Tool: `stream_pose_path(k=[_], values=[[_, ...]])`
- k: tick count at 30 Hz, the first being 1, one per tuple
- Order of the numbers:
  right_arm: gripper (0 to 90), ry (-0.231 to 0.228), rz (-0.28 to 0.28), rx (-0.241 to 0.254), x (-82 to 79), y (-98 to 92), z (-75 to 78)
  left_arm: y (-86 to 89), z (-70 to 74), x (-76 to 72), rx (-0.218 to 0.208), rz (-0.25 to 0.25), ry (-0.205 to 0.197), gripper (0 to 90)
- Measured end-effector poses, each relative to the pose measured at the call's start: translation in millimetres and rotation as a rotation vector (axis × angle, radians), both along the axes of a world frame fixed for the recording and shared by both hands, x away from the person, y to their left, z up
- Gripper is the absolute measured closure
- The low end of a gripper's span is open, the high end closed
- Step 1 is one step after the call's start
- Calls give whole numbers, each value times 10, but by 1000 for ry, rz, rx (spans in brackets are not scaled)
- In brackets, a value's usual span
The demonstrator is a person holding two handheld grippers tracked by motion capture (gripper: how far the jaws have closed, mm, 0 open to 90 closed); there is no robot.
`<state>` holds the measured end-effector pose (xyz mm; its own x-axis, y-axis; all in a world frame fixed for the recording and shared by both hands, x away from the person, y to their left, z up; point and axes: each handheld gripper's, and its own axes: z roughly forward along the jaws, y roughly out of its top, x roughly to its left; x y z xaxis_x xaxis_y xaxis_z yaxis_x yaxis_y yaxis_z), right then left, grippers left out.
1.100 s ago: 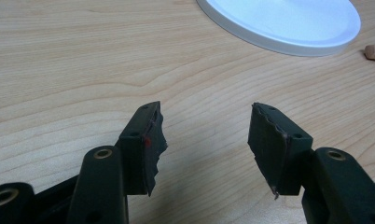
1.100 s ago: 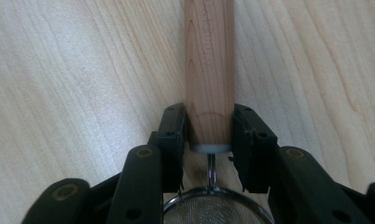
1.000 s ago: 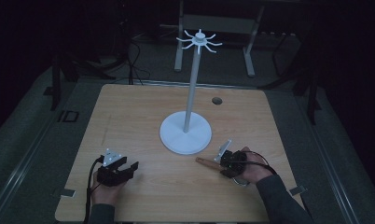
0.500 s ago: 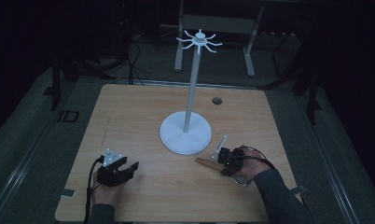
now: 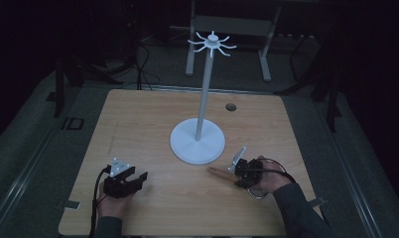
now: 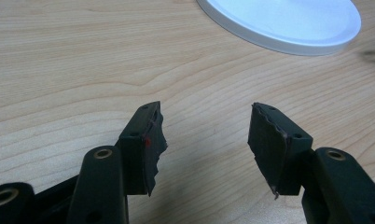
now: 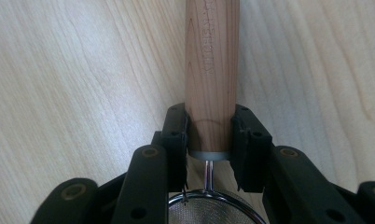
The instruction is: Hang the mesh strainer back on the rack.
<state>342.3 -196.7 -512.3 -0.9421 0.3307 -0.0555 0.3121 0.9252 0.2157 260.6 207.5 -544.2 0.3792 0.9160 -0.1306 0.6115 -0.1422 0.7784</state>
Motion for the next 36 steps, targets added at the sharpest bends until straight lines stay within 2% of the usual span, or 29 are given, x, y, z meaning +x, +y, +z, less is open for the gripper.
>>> stream_pose_path(k=[8,20,36], values=[[694,-59,-13,84,-21,-14,74,5,4,-3,0,1,-1,447],[695,-156,-66,216,-10,-51,217,11,9,-6,-2,5,-2,447],[696,-208,-115,312,16,-47,329,14,9,-6,-3,8,-4,447]])
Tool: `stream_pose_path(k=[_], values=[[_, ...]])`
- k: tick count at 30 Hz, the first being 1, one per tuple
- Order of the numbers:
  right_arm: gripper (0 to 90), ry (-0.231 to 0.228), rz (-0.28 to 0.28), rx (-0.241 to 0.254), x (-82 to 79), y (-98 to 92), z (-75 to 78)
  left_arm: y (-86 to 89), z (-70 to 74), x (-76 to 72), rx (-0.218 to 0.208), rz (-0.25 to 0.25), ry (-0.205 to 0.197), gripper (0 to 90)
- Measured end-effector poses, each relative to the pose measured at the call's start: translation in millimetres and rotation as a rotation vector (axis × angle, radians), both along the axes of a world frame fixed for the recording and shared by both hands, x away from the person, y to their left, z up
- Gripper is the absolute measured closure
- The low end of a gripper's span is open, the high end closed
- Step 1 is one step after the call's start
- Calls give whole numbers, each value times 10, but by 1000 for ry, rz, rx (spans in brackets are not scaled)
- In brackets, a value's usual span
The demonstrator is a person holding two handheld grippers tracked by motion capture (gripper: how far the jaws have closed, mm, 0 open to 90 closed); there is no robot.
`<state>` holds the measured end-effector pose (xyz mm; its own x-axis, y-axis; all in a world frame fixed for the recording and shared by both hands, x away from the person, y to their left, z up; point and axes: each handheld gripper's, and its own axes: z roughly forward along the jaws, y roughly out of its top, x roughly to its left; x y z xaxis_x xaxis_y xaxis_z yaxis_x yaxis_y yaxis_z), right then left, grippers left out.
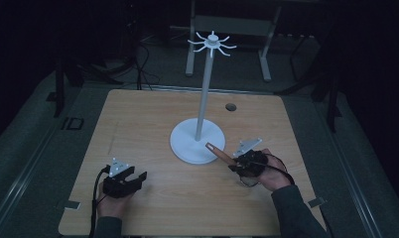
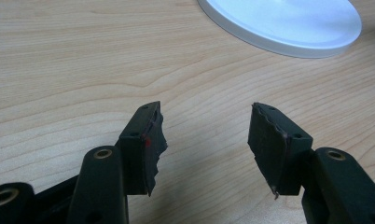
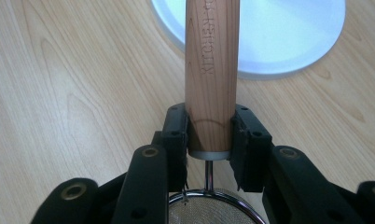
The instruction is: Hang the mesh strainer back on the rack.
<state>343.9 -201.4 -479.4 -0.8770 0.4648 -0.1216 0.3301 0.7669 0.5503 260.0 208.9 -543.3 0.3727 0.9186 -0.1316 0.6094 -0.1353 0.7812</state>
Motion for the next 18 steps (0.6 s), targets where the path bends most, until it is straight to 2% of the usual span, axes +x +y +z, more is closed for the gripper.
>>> stream_pose_path(k=[18], values=[[696,-71,-55,108,-9,40,173,5,2,0,-2,2,-1,448]])
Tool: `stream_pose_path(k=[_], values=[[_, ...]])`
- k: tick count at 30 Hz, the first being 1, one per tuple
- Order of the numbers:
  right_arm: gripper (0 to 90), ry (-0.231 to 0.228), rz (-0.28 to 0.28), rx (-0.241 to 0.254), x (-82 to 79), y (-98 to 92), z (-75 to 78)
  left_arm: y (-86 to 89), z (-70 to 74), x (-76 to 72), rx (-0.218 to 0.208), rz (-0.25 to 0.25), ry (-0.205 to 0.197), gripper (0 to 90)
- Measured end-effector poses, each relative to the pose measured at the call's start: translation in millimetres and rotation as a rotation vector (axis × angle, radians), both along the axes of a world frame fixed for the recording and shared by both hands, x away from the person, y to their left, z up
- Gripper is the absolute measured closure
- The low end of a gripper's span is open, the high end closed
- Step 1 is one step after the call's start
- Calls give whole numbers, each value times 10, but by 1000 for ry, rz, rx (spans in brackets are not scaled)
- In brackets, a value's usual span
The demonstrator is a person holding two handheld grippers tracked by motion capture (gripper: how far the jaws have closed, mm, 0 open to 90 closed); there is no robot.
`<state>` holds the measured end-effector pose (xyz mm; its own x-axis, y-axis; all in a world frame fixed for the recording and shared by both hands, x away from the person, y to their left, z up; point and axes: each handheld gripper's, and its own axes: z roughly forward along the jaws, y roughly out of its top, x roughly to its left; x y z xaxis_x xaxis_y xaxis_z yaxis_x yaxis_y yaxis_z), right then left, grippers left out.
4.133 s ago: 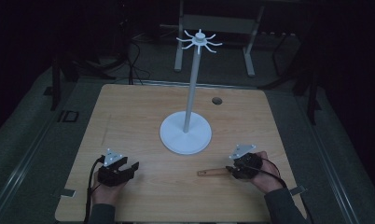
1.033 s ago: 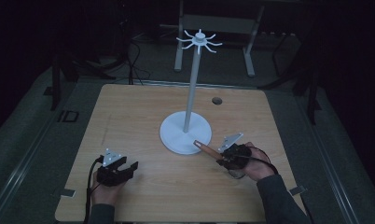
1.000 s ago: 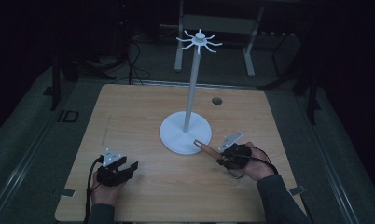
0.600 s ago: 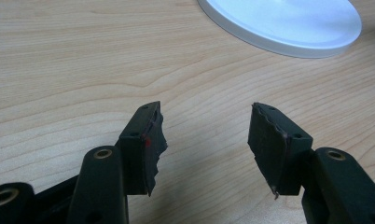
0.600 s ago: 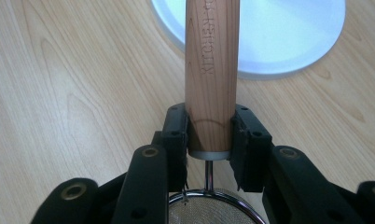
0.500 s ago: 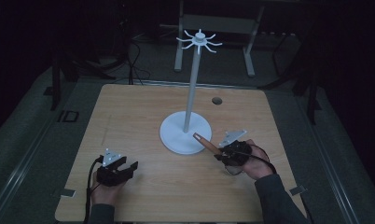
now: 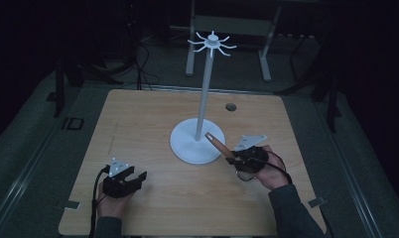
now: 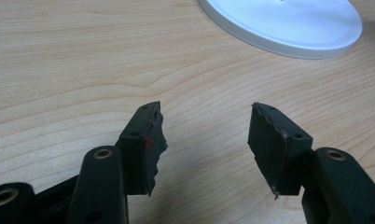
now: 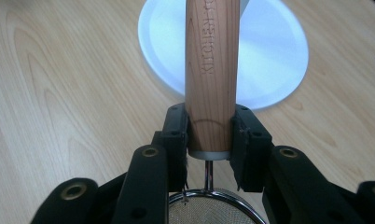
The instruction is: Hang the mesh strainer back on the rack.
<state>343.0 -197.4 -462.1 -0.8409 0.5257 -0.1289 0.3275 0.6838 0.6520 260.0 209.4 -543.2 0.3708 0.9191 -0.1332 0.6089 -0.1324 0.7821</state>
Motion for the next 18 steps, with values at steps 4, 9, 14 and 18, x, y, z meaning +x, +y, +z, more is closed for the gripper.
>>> stream_pose_path(k=[4,9,14,18], values=[[696,-12,-5,18,2,12,37,1,0,0,0,2,0,447],[696,-26,-18,38,-9,27,73,2,0,0,-1,5,-1,447],[695,-44,-27,61,-14,34,115,1,-1,1,-1,6,-1,448],[696,-55,-36,83,-15,37,151,3,-3,3,3,5,0,447]])
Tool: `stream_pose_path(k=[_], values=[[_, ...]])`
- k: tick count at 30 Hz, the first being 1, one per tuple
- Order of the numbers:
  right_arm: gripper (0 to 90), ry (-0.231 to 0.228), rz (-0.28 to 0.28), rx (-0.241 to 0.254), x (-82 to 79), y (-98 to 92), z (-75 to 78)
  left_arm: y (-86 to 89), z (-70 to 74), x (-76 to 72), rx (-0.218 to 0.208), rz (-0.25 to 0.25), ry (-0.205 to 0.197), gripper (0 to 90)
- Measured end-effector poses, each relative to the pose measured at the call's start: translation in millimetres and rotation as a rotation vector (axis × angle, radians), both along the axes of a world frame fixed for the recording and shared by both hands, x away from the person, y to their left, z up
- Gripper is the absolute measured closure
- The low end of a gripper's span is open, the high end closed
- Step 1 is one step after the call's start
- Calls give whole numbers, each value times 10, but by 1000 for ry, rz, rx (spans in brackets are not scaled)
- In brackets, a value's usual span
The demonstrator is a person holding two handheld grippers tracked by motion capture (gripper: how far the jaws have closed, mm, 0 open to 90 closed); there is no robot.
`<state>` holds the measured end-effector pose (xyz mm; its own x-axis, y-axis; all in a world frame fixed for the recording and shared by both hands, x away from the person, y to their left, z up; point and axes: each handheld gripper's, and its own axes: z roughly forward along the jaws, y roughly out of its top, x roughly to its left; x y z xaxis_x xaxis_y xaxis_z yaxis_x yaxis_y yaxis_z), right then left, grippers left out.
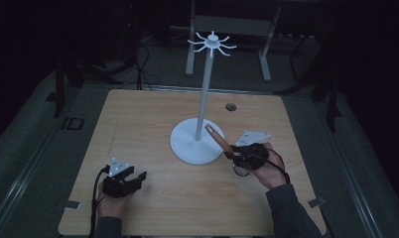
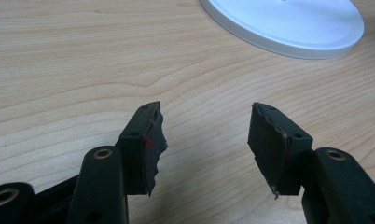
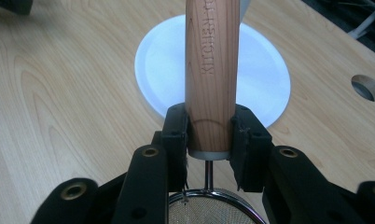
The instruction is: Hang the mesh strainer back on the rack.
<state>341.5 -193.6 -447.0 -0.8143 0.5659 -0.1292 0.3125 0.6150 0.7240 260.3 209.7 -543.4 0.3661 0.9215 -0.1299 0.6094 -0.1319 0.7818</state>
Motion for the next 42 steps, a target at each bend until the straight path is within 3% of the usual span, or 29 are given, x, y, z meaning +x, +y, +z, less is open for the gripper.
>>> stream_pose_path(k=[42], values=[[696,-87,-79,196,-20,118,265,21,1,-2,-6,15,2,448]])
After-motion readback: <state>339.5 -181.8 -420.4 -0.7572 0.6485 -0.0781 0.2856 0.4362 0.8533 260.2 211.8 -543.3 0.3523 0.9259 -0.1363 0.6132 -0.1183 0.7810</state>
